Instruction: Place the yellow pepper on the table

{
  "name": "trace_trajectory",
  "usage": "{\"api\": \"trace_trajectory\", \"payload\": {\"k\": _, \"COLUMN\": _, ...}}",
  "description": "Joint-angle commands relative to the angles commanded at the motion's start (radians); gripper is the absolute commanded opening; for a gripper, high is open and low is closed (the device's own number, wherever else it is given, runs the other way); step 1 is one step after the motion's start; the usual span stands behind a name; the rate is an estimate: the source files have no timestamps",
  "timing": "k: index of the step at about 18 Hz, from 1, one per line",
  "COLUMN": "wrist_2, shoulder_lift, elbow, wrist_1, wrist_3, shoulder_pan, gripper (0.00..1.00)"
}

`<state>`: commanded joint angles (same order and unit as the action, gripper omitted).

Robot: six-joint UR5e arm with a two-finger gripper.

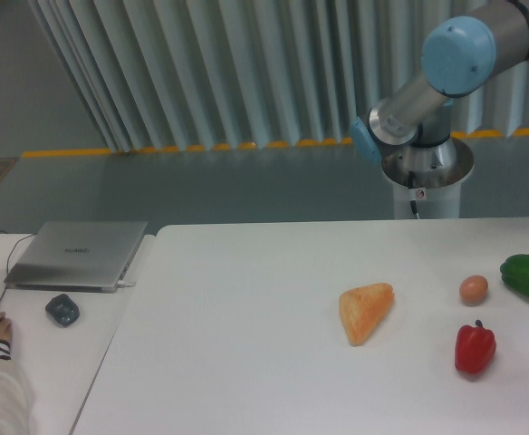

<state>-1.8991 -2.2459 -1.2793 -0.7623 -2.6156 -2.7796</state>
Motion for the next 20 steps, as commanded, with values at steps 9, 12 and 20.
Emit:
{"api": "trace_trajectory", "payload": {"k": 9, "wrist_2": 0.217, "shoulder_lift": 0.158, "elbow": -0.043, "wrist_1": -0.343, "wrist_3": 0.286, "shoulder_pan": 0.014, "gripper": 0.41}}
{"api": "trace_trajectory", "payload": {"k": 12, "wrist_2": 0.322, "shoulder_lift": 0.195, "elbow": -0.067, "wrist_1": -0.428, "wrist_3": 0.431, "shoulder_pan": 0.029, "gripper": 0.41}}
{"api": "trace_trajectory", "payload": {"k": 20, "wrist_2": 0.557, "shoulder_lift": 0.304, "elbow": -0.121, "wrist_1": -0.612, "wrist_3": 0.716, "shoulder_pan": 0.089, "gripper": 0.41}}
